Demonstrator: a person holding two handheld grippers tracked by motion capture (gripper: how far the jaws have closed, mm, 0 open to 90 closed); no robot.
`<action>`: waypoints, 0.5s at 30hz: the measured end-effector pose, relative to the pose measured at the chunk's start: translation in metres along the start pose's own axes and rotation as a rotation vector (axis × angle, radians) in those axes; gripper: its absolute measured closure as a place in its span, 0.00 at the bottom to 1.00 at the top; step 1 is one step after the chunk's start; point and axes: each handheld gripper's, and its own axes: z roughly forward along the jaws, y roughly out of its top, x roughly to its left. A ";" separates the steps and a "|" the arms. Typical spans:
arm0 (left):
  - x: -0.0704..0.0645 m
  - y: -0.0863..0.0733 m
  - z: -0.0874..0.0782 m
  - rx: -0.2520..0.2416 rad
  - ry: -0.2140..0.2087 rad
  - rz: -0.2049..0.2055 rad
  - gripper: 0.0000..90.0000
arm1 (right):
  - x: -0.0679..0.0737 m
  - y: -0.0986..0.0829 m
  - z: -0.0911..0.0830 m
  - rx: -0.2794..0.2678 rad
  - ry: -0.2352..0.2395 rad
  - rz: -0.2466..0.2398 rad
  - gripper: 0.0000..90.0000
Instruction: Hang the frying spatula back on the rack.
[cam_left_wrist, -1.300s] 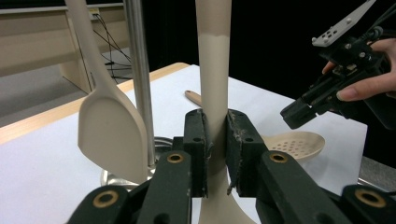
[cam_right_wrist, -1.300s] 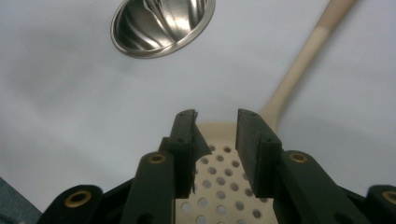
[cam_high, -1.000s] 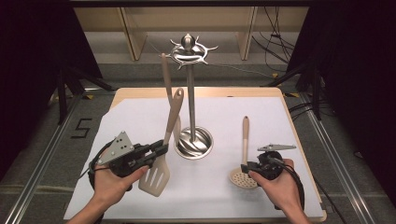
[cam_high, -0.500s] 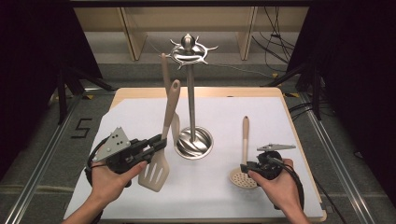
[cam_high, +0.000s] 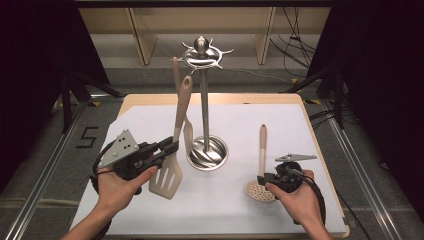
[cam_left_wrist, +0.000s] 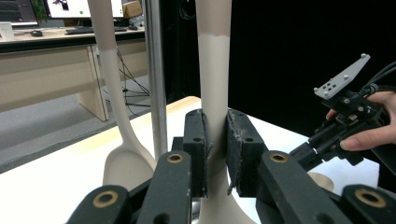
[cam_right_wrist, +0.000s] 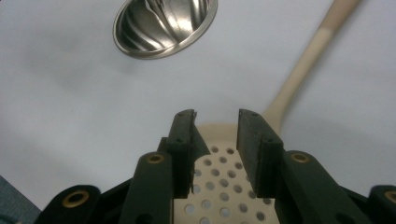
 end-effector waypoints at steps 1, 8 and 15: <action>0.000 0.001 0.000 0.001 0.001 -0.003 0.87 | 0.000 0.000 0.000 0.001 0.001 0.005 0.75; 0.003 0.003 0.003 0.007 0.009 -0.002 0.87 | 0.002 0.000 -0.001 0.011 0.000 0.026 0.75; 0.004 0.004 0.007 0.012 0.016 -0.003 0.87 | 0.000 0.000 0.000 -0.001 0.000 -0.006 0.75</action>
